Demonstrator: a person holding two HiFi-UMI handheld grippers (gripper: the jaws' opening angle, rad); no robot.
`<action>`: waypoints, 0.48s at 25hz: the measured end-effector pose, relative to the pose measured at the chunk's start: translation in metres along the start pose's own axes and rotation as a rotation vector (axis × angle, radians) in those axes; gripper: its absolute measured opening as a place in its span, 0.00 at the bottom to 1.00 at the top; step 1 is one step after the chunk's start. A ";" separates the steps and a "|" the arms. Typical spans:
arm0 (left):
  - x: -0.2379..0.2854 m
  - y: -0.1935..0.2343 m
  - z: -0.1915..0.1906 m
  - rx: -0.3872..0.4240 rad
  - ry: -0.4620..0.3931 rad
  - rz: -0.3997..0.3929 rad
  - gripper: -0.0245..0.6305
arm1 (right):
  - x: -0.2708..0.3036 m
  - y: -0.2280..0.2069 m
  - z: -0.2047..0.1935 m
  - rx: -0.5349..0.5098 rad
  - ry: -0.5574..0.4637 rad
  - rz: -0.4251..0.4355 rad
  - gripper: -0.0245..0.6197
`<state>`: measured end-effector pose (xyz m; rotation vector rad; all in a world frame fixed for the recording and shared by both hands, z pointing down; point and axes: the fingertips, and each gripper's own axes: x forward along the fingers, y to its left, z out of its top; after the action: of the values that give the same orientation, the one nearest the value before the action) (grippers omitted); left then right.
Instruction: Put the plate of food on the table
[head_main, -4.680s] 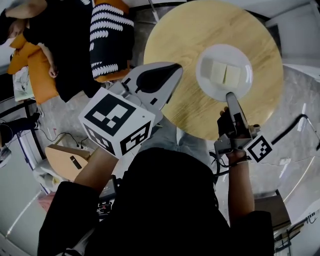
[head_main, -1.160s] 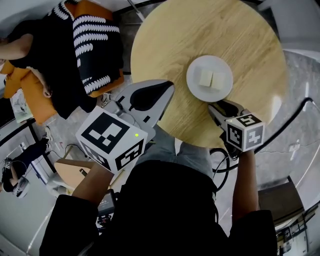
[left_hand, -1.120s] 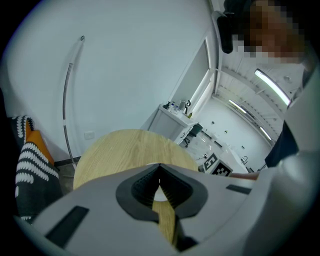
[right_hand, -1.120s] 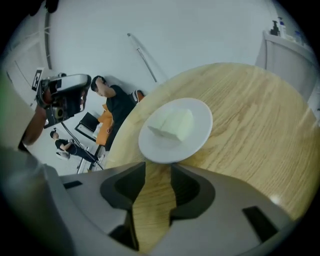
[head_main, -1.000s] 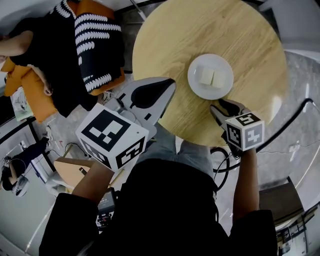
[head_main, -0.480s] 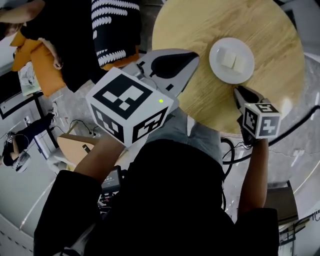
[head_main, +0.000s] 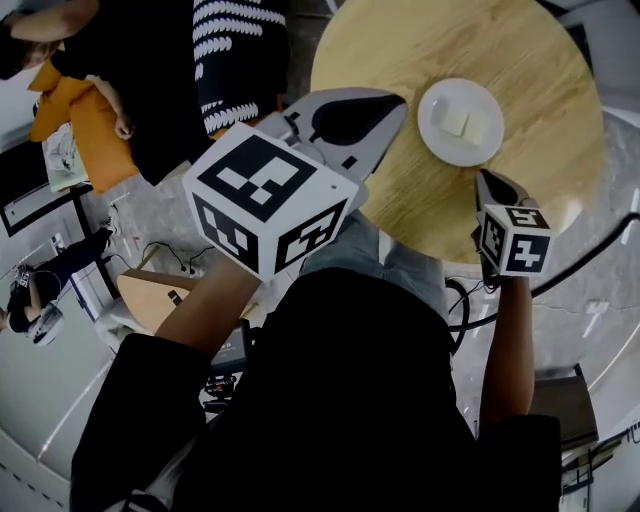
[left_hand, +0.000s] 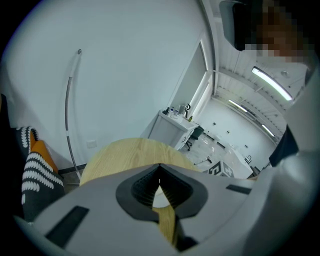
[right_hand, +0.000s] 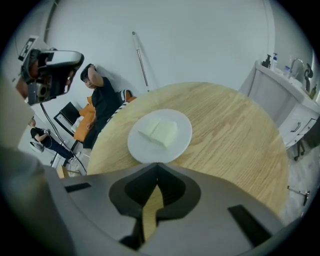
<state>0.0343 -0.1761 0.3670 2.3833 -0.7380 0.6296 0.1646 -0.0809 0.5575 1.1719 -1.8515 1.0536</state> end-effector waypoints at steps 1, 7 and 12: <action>-0.001 -0.003 0.004 0.006 -0.006 -0.002 0.05 | -0.006 0.003 0.005 0.002 -0.023 0.005 0.05; -0.009 -0.018 0.022 0.036 -0.058 -0.005 0.05 | -0.035 0.014 0.032 -0.011 -0.127 0.020 0.05; -0.023 -0.026 0.032 0.044 -0.109 0.001 0.05 | -0.068 0.026 0.060 -0.057 -0.209 0.016 0.05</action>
<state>0.0424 -0.1702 0.3206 2.4736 -0.7788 0.5245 0.1559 -0.1028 0.4666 1.2761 -2.0400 0.9085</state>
